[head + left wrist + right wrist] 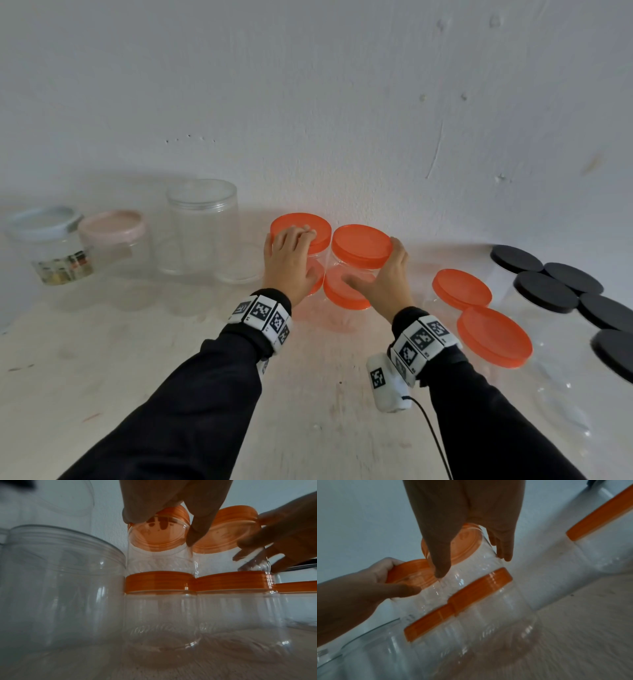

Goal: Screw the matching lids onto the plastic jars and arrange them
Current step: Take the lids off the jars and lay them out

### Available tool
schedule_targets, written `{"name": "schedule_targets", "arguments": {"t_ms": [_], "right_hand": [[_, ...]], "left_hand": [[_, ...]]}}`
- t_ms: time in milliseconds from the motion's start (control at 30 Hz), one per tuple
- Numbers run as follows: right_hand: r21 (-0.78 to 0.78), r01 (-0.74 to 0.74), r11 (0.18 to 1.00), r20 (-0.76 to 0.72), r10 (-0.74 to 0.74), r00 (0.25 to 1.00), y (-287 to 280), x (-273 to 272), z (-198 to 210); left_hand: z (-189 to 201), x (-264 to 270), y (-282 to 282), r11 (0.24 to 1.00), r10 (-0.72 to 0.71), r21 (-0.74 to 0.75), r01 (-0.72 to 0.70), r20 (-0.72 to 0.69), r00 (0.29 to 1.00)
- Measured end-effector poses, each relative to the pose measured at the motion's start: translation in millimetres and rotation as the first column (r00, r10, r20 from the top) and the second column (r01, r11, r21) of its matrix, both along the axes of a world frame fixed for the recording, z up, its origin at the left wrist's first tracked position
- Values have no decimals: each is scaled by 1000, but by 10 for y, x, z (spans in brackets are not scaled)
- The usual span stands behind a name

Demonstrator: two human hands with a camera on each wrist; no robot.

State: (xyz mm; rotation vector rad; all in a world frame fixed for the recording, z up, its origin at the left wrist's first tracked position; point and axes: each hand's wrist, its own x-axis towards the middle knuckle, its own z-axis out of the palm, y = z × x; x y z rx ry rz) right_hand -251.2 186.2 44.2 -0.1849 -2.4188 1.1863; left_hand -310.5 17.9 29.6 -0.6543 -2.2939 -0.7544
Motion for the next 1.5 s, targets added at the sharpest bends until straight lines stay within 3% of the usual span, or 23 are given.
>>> {"name": "schedule_targets", "arguments": {"t_ms": [233, 400, 700, 800, 900, 1033, 1200, 1300, 1500], "right_hand": [[-213, 47, 976, 96, -27, 995, -3, 35, -339], [-106, 67, 992, 184, -47, 982, 29, 73, -418], [-86, 28, 996, 226, -8, 974, 124, -10, -371], [15, -30, 999, 276, 25, 961, 192, -6, -342], [288, -53, 956, 308, -40, 950, 327, 27, -258], [551, 93, 829, 187, -231, 955, 661, 114, -75], [640, 201, 741, 279, -468, 839, 1164, 180, -90], [665, 144, 733, 361, -484, 797, 1314, 234, -205], [683, 103, 724, 366, -460, 809, 1300, 266, -223]], "left_hand": [[-10, 5, 7, 1000, 11, -8, -11, -1, 1000], [-21, -11, 15, 999, 22, -23, -22, -12, 1000], [-56, -44, 23, 999, 27, -17, -28, -50, 998], [-67, -50, 22, 999, 28, -15, -29, -72, 997], [-87, -57, 21, 1000, 28, -3, -29, -100, 995], [-90, -47, 31, 1000, 21, 10, -21, -89, 996], [-88, -50, 20, 1000, 25, 4, -24, -87, 996], [-85, -46, 14, 1000, 26, -1, -26, -72, 997], [-71, -36, 15, 1000, 27, -12, -28, -65, 998]]}}
